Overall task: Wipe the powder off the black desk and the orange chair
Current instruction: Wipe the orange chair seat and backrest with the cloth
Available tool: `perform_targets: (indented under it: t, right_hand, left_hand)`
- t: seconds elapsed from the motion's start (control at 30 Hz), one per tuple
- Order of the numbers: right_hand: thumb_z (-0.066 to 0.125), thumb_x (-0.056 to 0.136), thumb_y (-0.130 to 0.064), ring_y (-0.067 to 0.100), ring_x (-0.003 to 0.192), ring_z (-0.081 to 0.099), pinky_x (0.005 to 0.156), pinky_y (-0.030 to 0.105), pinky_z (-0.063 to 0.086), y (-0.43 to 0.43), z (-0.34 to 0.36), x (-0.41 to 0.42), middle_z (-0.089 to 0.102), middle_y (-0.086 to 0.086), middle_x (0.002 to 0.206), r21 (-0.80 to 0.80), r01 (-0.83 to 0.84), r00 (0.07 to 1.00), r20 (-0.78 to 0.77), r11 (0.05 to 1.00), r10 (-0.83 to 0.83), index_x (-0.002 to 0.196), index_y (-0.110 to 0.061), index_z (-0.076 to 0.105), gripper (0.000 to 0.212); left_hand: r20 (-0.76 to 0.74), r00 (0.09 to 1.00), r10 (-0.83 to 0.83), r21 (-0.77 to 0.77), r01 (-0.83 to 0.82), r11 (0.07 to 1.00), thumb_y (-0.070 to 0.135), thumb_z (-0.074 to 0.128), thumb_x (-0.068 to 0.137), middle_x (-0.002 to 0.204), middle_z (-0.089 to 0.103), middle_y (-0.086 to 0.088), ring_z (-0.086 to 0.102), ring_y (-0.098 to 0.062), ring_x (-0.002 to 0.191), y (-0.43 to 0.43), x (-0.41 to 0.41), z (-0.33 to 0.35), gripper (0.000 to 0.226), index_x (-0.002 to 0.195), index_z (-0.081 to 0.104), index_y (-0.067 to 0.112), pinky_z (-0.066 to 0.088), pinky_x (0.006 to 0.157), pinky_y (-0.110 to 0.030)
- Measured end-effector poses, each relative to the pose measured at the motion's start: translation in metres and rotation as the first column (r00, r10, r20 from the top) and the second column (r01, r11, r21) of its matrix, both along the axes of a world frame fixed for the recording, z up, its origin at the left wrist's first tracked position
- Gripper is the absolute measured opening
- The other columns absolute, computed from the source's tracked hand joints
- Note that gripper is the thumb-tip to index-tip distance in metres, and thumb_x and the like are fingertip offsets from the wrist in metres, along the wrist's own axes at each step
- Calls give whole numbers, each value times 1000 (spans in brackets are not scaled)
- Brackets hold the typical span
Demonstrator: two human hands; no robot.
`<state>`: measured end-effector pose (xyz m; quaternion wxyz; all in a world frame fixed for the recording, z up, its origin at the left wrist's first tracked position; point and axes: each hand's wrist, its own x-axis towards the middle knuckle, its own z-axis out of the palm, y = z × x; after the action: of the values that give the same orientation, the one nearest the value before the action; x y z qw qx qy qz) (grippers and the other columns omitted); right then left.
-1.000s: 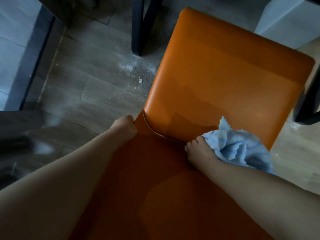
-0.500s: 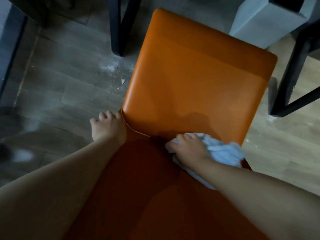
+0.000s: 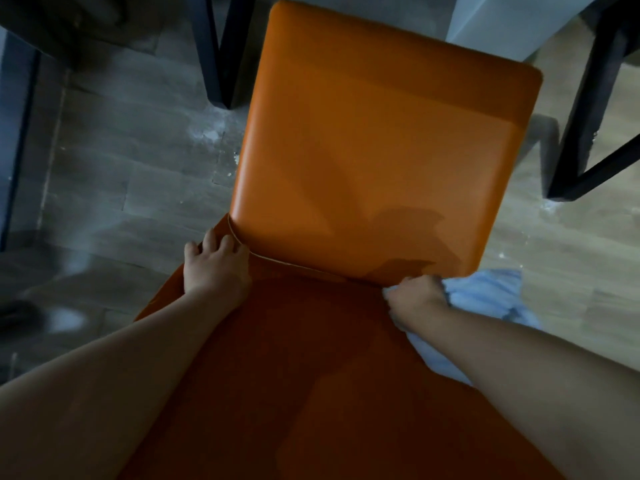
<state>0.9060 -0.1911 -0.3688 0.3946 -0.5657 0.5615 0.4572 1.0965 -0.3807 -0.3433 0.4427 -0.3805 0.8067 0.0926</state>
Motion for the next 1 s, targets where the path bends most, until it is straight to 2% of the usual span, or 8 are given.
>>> perform_targets:
  t: [0.1,0.17,0.23,0.33,0.47,0.63,0.83,1.0]
  right_hand:
    - [38,99,-35,28,118,51,95,38,40,6,1,-25,55,6,131,149,78,996,-47,986,-71,126,-19,55,36]
    - [44,97,-42,29,119,51,90,31,38,0,0,-33,55,10,131,29,132,982,134,991,-134,125,-13,57,43]
    - [49,92,-47,30,112,55,84,32,39,1,4,-30,60,10,123,-32,173,967,193,984,-164,120,-16,60,43]
    - [48,92,-47,26,104,57,79,35,37,11,25,-10,56,5,114,-108,253,965,93,962,-243,116,-27,59,33]
    - [48,94,-39,29,113,49,93,43,32,2,10,-4,48,9,121,-92,333,940,107,938,-323,125,-33,49,32]
    - [44,98,-34,35,119,46,97,51,34,5,1,-4,45,14,131,11,197,980,10,980,-197,135,-27,41,37]
    - [33,100,-42,29,110,57,79,38,42,12,0,-11,59,7,122,22,215,976,12,976,-216,128,-21,52,40]
    - [34,100,-45,24,103,57,74,34,39,23,9,-36,61,5,113,141,346,928,-196,928,-317,115,-16,60,41]
  left_hand:
    - [20,1000,-6,-2,6,1000,29,34,96,148,32,-3,10,-28,143,0,0,-1,44,140,38,26,20,110,-47]
    - [50,999,-14,-2,14,1000,29,34,95,148,32,-3,11,-29,144,4,-2,-1,45,140,37,27,19,110,-50]
    - [82,997,-11,10,10,1000,31,35,95,151,28,-4,10,-29,145,10,-9,1,47,142,33,27,14,111,-58]
    - [90,996,-17,38,14,999,32,35,96,152,26,-4,10,-29,145,20,-20,1,45,140,34,25,10,110,-64]
    - [41,999,35,105,-39,994,35,37,96,147,33,-3,22,-27,140,41,-29,-2,45,139,36,23,28,106,-44]
    - [26,999,31,205,-36,978,32,37,96,147,35,-4,28,-27,137,66,-42,1,44,139,35,23,30,104,-44]
    - [132,991,33,282,-70,957,38,25,100,152,26,-8,16,-33,143,69,-38,-2,47,142,29,20,14,115,-52]
    - [116,993,26,275,-57,960,38,22,100,152,25,-8,13,-33,144,74,-35,-3,46,142,29,20,12,115,-52]
